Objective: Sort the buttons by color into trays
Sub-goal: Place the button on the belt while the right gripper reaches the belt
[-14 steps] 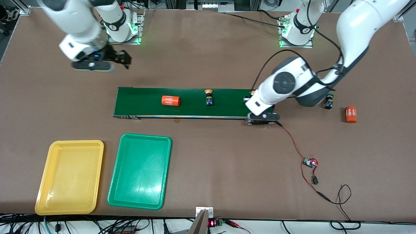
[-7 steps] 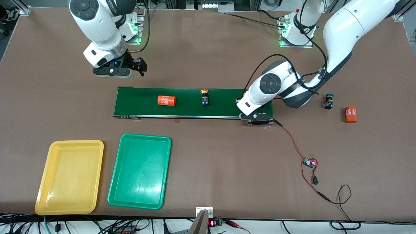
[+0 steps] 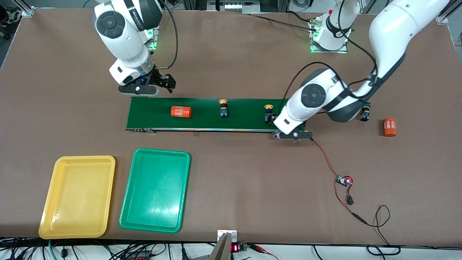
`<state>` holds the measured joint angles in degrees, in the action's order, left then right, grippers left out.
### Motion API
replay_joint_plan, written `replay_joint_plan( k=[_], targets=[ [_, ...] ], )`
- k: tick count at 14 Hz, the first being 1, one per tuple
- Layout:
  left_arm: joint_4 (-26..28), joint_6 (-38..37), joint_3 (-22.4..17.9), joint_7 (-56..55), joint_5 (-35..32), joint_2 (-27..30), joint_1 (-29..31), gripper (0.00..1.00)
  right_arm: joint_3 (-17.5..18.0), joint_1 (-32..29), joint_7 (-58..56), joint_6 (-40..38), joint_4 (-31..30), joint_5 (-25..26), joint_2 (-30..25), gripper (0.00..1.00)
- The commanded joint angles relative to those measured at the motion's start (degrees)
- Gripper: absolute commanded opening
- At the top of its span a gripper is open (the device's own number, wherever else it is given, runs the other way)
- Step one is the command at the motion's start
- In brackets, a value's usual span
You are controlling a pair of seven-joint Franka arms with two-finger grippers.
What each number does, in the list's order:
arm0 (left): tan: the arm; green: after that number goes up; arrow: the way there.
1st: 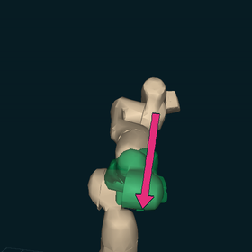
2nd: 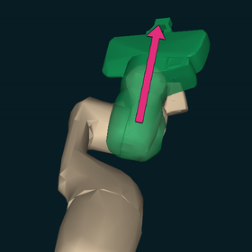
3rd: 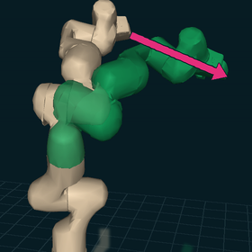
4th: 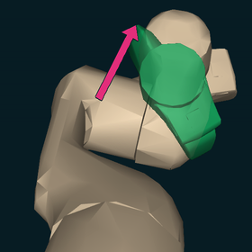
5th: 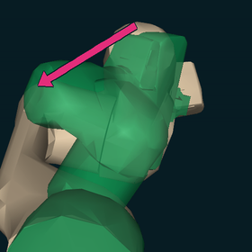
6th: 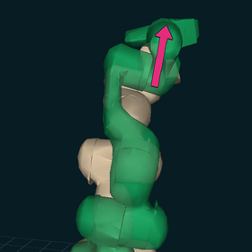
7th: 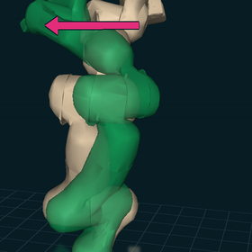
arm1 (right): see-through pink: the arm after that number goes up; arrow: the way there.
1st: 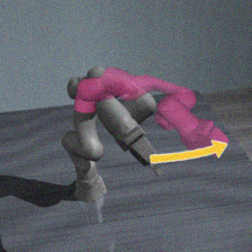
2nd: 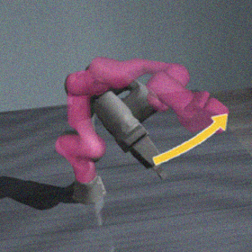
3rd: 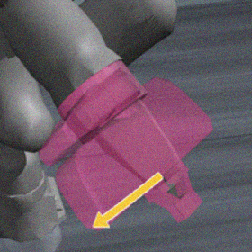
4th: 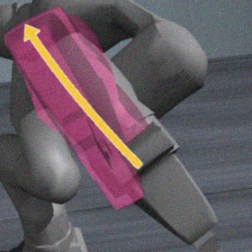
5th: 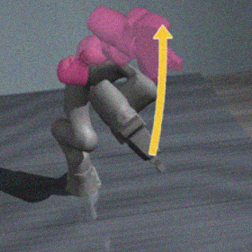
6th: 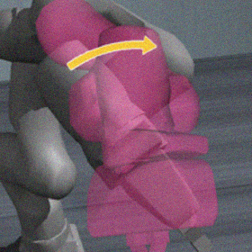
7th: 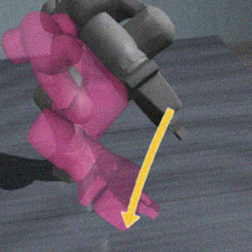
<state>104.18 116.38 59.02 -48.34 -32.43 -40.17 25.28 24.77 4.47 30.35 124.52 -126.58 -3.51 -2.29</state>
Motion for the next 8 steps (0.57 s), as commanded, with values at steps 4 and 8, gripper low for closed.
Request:
replay_joint_plan(
  k=[4,8],
  targets=[
    [-8.11,-11.08,0.93,13.7,-0.44,1.59,3.63,1.0,0.1,4.14,-0.03,3.25,0.72,0.26,4.3,1.0],
    [-8.56,-11.09,-3.79,23.79,0.7,4.82,5.84,1.0,0.1,4.23,-0.38,7.91,0.72,0.43,6.59,1.0]
  ],
)
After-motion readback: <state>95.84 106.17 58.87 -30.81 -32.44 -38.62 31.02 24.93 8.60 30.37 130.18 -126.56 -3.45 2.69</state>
